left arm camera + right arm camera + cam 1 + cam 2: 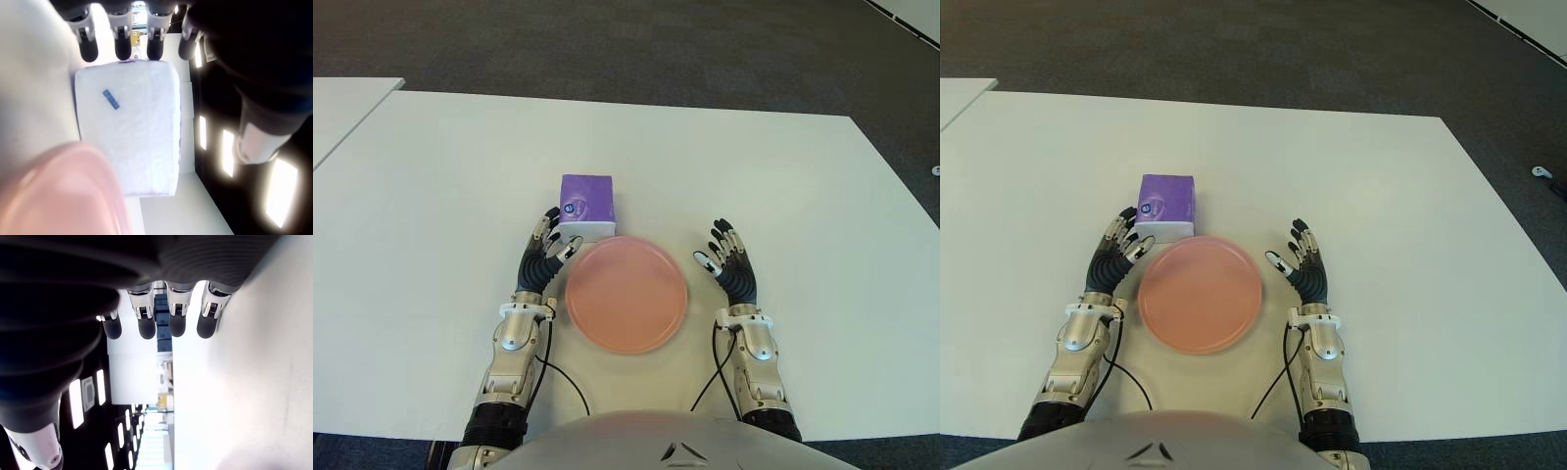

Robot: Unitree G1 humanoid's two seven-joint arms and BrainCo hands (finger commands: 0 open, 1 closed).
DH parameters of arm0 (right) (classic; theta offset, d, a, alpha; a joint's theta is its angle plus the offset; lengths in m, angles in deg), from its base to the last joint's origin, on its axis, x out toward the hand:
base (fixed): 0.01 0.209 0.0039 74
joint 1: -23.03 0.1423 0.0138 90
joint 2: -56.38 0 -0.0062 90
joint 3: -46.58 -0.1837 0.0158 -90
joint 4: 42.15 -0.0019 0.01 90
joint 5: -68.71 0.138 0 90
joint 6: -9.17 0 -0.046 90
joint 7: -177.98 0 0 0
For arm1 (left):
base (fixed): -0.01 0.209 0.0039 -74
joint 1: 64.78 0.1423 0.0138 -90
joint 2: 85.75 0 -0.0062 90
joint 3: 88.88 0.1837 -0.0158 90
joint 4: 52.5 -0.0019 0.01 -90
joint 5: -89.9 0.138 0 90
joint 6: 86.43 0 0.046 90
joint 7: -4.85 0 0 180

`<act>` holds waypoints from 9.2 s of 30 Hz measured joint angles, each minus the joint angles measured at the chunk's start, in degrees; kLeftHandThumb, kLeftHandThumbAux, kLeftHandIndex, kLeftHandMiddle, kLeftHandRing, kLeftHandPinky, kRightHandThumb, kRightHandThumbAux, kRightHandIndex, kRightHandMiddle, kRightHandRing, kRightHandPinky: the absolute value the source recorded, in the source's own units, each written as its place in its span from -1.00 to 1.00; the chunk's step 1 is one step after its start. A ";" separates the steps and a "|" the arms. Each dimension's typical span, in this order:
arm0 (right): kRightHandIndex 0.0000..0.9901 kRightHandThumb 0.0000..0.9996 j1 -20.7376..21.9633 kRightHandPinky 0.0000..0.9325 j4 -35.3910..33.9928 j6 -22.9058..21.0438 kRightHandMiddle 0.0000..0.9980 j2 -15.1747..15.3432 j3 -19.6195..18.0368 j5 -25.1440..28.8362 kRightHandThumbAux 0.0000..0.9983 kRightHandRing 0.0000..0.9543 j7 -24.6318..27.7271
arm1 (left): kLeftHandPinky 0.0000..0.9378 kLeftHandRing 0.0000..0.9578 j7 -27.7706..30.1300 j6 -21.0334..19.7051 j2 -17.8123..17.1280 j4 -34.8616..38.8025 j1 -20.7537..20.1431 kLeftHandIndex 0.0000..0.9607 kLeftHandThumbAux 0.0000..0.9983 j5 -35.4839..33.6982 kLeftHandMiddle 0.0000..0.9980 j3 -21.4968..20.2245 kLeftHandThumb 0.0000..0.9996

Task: Put the tissue paper into the plate.

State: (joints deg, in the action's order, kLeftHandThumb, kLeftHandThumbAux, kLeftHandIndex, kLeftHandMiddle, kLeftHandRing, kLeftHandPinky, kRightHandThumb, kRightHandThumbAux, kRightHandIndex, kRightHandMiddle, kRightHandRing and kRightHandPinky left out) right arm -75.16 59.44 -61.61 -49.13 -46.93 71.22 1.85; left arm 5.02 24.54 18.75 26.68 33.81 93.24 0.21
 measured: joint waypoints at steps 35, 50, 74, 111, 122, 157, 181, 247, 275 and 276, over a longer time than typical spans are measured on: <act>-1.00 -0.85 -0.38 -1.00 -0.88 -0.80 -0.99 -0.09 0.21 0.07 0.36 -1.00 0.20 | -1.00 -1.00 0.00 -0.24 0.01 0.01 -0.03 -1.00 0.21 -0.07 -1.00 -0.15 -1.00; -1.00 -0.84 -0.10 -1.00 -0.63 -1.05 -1.00 -0.43 0.59 -0.04 0.38 -1.00 0.00 | -1.00 -1.00 -3.76 -0.66 -5.00 3.63 -3.27 -1.00 0.16 3.77 -1.00 -5.19 -0.96; -1.00 -0.88 3.48 -1.00 3.47 0.09 -1.00 -0.80 1.04 -0.46 0.35 -1.00 -0.79 | -1.00 -1.00 -10.35 3.12 -34.62 -5.65 -31.74 -1.00 -0.24 33.31 -1.00 -0.44 -0.54; -1.00 -0.91 3.84 -1.00 3.91 0.15 -1.00 -0.48 1.91 -1.23 0.29 -1.00 -2.18 | -1.00 -1.00 -17.18 19.62 -38.23 -39.50 -55.18 -1.00 -0.37 54.68 -1.00 31.96 -0.78; -1.00 -0.88 3.97 -1.00 4.10 0.17 -1.00 -0.36 1.92 -1.17 0.30 -1.00 -2.17 | -1.00 -1.00 -11.27 21.64 -38.22 -41.29 -55.36 -1.00 -0.39 50.95 -1.00 32.28 -0.76; -1.00 -0.88 4.81 -1.00 5.27 0.75 -1.00 0.23 1.91 -0.25 0.27 -1.00 -0.39 | -1.00 -1.00 -5.82 20.75 -39.13 -40.91 -55.36 -1.00 -0.39 48.54 -1.00 33.51 -0.81; -1.00 -0.91 4.88 -1.00 5.52 1.15 -1.00 0.60 1.96 -0.27 0.26 -1.00 -0.21 | -1.00 -1.00 -5.83 24.41 -40.99 -35.12 -51.53 -1.00 -0.38 44.91 -1.00 31.21 -0.85; -1.00 -0.94 4.39 -1.00 5.23 1.63 -1.00 0.62 2.22 -0.19 0.34 -1.00 1.06 | -1.00 -1.00 -30.35 11.39 -38.11 -31.88 -45.08 -1.00 -0.32 60.50 -1.00 35.32 -0.93; -1.00 -0.97 3.49 -1.00 4.25 1.43 -0.99 0.49 2.56 -0.23 0.36 -1.00 1.12 | -1.00 -1.00 -34.50 10.10 -39.43 -29.55 -46.51 -1.00 -0.25 59.59 -1.00 34.73 -0.89; -1.00 -0.97 3.49 -1.00 4.25 1.43 -0.99 0.48 2.56 -0.23 0.36 -1.00 1.14 | -1.00 -1.00 -34.46 10.10 -39.50 -29.44 -46.51 -1.00 -0.26 59.42 -1.00 34.56 -0.89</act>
State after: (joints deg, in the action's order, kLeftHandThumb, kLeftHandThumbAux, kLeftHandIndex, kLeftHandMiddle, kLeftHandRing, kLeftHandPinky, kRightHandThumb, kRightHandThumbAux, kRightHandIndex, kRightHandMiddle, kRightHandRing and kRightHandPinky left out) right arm -71.67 63.69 -60.18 -48.65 -44.37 70.99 2.98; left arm -29.43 34.64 -20.75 -2.76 -12.70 152.65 34.76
